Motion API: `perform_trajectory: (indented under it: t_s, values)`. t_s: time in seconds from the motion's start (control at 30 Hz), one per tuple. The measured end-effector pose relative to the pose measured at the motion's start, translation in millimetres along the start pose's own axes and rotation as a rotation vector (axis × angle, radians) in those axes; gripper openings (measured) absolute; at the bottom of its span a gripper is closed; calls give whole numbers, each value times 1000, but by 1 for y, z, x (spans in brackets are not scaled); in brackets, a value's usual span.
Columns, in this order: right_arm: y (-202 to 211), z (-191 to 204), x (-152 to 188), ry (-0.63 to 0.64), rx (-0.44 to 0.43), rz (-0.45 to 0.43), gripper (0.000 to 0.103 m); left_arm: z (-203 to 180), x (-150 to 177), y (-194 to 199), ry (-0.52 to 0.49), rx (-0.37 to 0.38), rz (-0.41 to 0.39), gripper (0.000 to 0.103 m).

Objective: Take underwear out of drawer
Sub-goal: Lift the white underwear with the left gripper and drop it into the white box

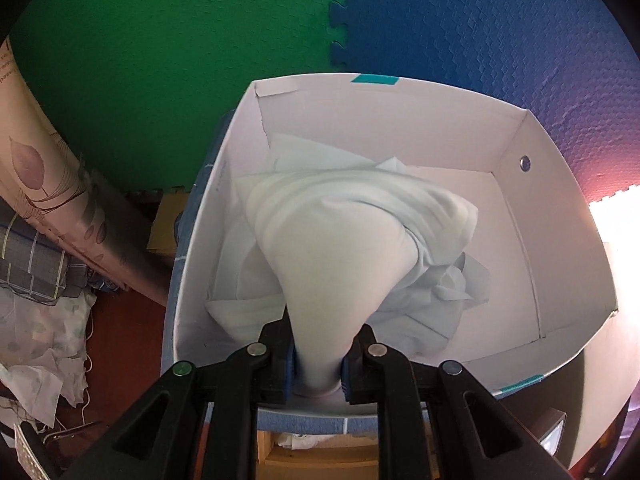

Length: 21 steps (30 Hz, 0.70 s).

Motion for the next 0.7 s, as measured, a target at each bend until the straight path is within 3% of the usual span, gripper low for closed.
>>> perform_trajectory:
  t_s: [0.23, 0.4, 0.6, 0.7]
  values:
    - [0, 0, 0, 1, 2, -2, 38, 7, -5, -1, 23, 55, 0, 23]
    - [0, 0, 0, 3, 5, -1, 38, 4, -10, -1, -7, 19, -15, 36]
    - [0, 0, 1, 1, 12, -5, 38, 6, -7, 19, -30, 38, -54, 46]
    - [1, 1, 1, 6, 24, -9, 38, 8, 0, 36, -48, 49, -99, 46]
Point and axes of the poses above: each gripper's, at about its wrist camera, not at the fingertips, and y roughly against the way its jaws point, z to its left, x to its underside, the point moved 2 cm from there along -y, roughly the way its jaws point, and after that the axes turned 13 degrees about z, right-handed, at the moved point
